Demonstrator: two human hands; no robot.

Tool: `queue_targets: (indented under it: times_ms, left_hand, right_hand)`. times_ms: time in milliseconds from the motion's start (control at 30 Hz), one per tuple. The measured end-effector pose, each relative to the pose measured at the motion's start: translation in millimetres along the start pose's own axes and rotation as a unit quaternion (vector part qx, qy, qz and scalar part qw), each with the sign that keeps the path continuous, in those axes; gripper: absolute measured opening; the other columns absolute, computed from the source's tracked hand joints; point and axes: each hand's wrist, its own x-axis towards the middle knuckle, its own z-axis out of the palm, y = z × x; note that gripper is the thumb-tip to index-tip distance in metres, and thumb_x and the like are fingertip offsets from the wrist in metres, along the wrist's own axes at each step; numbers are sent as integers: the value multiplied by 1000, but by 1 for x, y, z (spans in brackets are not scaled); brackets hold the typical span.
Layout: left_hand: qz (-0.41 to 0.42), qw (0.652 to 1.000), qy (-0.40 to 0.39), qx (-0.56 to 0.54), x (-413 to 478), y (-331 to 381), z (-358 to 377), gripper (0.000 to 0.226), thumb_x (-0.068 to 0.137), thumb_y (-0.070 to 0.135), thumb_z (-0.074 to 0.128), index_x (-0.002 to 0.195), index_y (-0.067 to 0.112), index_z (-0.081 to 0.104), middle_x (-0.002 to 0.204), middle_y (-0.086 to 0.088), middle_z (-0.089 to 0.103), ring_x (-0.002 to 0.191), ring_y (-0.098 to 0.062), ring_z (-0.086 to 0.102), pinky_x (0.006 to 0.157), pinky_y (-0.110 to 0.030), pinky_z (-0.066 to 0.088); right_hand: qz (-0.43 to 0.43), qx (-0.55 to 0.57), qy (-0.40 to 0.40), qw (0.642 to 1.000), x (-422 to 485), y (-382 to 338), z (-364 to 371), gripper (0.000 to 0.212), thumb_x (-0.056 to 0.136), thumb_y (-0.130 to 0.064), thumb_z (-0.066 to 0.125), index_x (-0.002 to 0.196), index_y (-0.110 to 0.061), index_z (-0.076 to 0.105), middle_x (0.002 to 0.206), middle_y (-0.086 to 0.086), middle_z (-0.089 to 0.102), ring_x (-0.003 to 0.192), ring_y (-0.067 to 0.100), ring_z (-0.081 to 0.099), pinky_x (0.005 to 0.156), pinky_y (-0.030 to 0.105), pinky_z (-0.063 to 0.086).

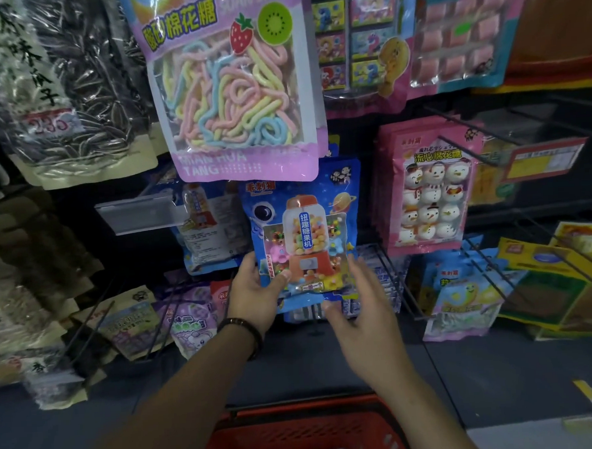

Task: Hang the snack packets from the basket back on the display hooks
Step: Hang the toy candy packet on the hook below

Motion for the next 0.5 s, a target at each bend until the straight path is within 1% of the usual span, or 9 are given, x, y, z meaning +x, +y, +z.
queue_targets:
  times_ms: [67,100,200,233,300,333,367,433,500]
  left_hand:
    - [-7,1000,4,16,8,-7,-2,61,86,42,77,139,36,48,142,7,61,134,-24,56,94,-50,60]
    - [-7,1000,3,20,13,-13,-3,76,78,55,79,143,37,44,147,6,57,138,-25,53,97,-51,58]
    - [-4,999,1,46,27,-29,-5,101,62,78,77,146,34,41,147,4,58,135,-26,56,100,-51,56]
    - [-12,998,5,57,17,-15,-3,95,66,73,79,143,29,45,141,2,62,130,-25,60,97,-46,59]
    - [-19,998,10,65,8,-5,-3,55,86,44,79,129,19,54,121,3,70,112,-21,69,79,-26,62]
    - [-17,997,16,68,4,-5,-5,38,92,30,75,122,19,55,112,7,69,104,-19,70,73,-21,60]
    - [-16,996,21,81,0,-3,-8,34,94,24,73,121,22,52,109,11,65,102,-17,69,75,-22,58]
    - [-15,992,19,123,-8,-8,-18,47,94,26,74,131,22,46,114,11,57,102,-14,62,85,-28,55]
    - [-18,986,-5,166,-24,-19,-32,48,93,23,74,128,23,41,109,15,50,90,-6,56,78,-24,52]
  right_hand:
    - [-17,-4,-28,999,0,0,4,80,102,-33,66,166,-42,18,173,-24,9,159,-4,6,124,20,17]
    - [-22,-4,-42,999,0,0,5,80,103,-34,65,167,-40,17,173,-27,7,159,-6,4,126,25,17]
    - [-26,-8,-63,998,-1,2,11,78,103,-36,64,167,-38,18,173,-27,4,158,-7,3,126,25,17]
    - [-22,-11,-63,998,-2,2,13,76,103,-37,63,166,-38,21,173,-25,7,158,-6,5,125,25,18]
    - [-14,-23,-57,998,-7,2,15,70,103,-38,64,164,-35,29,170,-20,21,156,-3,16,124,26,22]
    - [-13,-26,-52,998,-11,3,17,66,103,-37,65,161,-34,34,165,-18,30,152,-2,24,122,25,26]
    - [-10,-27,-47,998,-15,5,18,60,103,-35,65,157,-33,40,157,-17,38,145,-2,34,118,24,32]
    - [11,-27,-37,999,-26,13,19,45,102,-32,67,146,-30,54,141,-13,52,128,2,50,105,24,42]
    - [34,-26,-38,998,-37,26,24,27,101,-27,68,128,-26,66,122,-9,66,112,7,63,92,27,50]
